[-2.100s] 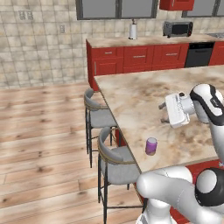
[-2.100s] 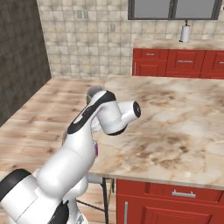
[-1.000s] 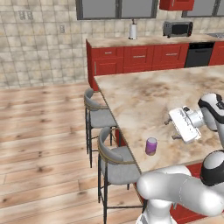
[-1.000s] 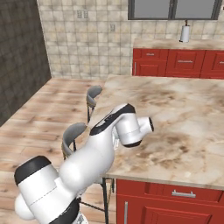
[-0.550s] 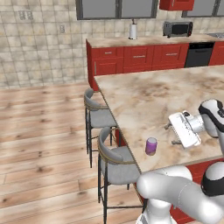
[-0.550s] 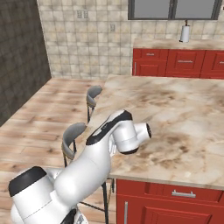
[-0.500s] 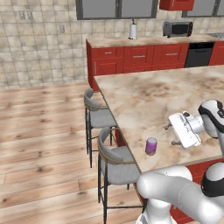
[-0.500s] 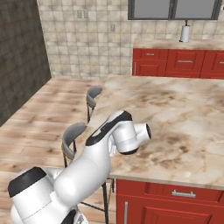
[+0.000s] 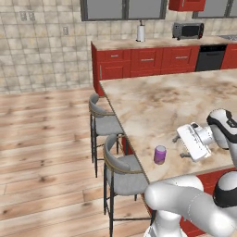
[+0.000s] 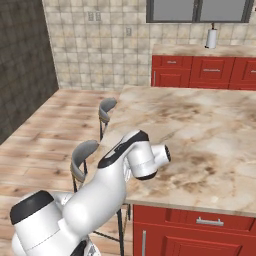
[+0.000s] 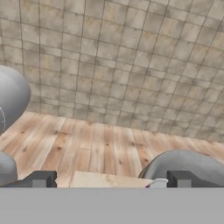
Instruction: Four empty soda cans are scattered around the kitchen. Gather all the cans and cluster them next to the stove for recycling.
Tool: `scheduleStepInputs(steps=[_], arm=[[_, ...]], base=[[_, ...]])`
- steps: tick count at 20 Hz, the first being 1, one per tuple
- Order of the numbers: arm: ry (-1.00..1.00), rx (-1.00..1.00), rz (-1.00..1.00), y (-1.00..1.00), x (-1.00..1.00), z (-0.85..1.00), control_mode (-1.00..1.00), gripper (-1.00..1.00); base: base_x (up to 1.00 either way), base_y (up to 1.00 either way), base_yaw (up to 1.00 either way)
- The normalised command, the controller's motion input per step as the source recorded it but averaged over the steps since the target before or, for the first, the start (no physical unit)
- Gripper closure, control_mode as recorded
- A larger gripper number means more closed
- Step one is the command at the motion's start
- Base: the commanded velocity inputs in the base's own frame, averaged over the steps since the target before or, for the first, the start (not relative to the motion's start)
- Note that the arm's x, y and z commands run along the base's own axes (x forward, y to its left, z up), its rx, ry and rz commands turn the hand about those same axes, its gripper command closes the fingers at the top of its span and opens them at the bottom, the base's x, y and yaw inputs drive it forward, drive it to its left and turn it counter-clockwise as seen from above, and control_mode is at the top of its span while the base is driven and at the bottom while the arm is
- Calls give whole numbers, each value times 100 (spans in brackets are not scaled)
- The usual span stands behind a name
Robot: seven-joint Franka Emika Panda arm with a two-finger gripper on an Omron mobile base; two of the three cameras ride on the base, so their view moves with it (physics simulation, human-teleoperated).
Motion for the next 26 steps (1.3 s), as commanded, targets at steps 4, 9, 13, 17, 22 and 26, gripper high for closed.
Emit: scheduleStepInputs(steps=[4, 9, 13, 17, 22, 26], arm=[[5, 0, 0, 0, 0, -12, -100, -100], [0, 2, 0, 0, 5, -2, -100, -100], [0, 2, 0, 1, 6, -8, -100, -100], [0, 1, 0, 9, 5, -12, -100, -100], [0, 1, 0, 6, 10, -8, -100, -100], [0, 0, 0, 1, 11, -6, -100, -100]], base=[[0, 0, 0], [0, 0, 0], [0, 0, 0], [0, 0, 0], [0, 0, 0], [0, 0, 0]])
